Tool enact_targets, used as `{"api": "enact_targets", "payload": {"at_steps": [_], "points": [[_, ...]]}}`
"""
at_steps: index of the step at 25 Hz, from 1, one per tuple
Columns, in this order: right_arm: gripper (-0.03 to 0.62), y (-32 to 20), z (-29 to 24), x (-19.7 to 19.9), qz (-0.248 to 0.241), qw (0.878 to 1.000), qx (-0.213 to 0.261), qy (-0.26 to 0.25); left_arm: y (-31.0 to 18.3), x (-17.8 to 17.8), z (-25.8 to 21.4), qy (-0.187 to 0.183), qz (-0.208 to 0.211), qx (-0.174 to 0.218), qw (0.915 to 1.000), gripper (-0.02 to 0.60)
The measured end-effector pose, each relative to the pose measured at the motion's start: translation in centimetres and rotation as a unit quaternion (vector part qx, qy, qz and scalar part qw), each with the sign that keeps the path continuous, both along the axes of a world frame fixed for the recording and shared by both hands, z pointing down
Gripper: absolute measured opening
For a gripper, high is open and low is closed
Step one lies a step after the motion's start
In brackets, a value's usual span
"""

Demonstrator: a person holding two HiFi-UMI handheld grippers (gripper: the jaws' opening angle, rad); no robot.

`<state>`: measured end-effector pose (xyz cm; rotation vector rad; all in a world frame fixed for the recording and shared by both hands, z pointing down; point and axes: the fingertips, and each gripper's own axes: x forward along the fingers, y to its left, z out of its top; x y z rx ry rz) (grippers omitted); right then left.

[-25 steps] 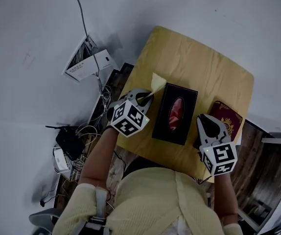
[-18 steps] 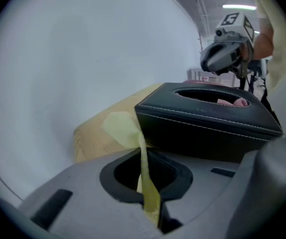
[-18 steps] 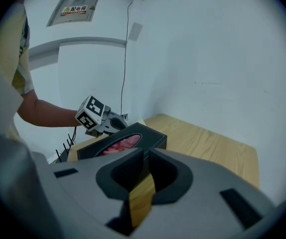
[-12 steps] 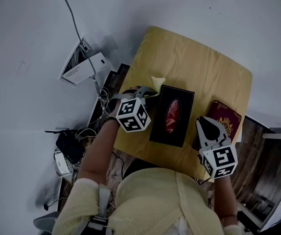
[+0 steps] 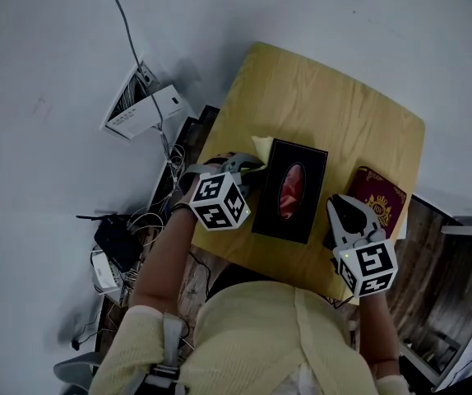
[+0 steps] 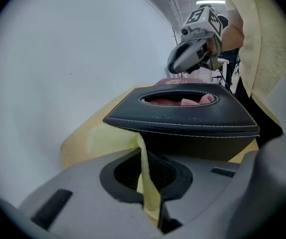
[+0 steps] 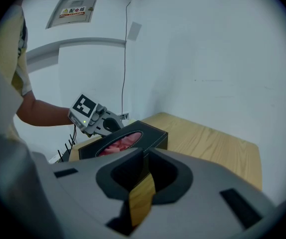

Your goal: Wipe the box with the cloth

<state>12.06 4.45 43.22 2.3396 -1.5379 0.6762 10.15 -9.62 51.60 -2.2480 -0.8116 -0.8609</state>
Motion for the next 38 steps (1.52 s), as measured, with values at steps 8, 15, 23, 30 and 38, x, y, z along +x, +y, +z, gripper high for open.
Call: {"api": "enact_targets", "payload": {"at_steps": [8,15,23,30,38], "points": [[0.051,-0.4,0.1,-0.5,-0.013,1.0,0.003,-0.002,1.1,-2.3,-0.3,0.001,-0.005,0.002,1.0,0.029],[0.051,-0.3,0.1,-0.9,-0.023,1.0,0.004,-0.005,2.0,-4.5,-0.7,0.001,-0.001,0.008,1.0,0.029],[0.051,-0.3,0.3,-1.2,-0.033,0.999,0.005,-0.011,3.0,-7.1,-0.5,-0.005,-0.004,0.008,0.9999,0.029],[0.051,-0.4,0.4,-1.7,-0.04,0.999,0.007,-0.013,3.7,-9.0,0.1,-0.01,-0.019,0.004,0.9998,0.029],[0.051,0.1,0.8,-2.0,-0.048,0.999,0.009,-0.019,4.4,-10.7,0.6,-0.022,-0.033,-0.002,0.9992,0.029]]}}
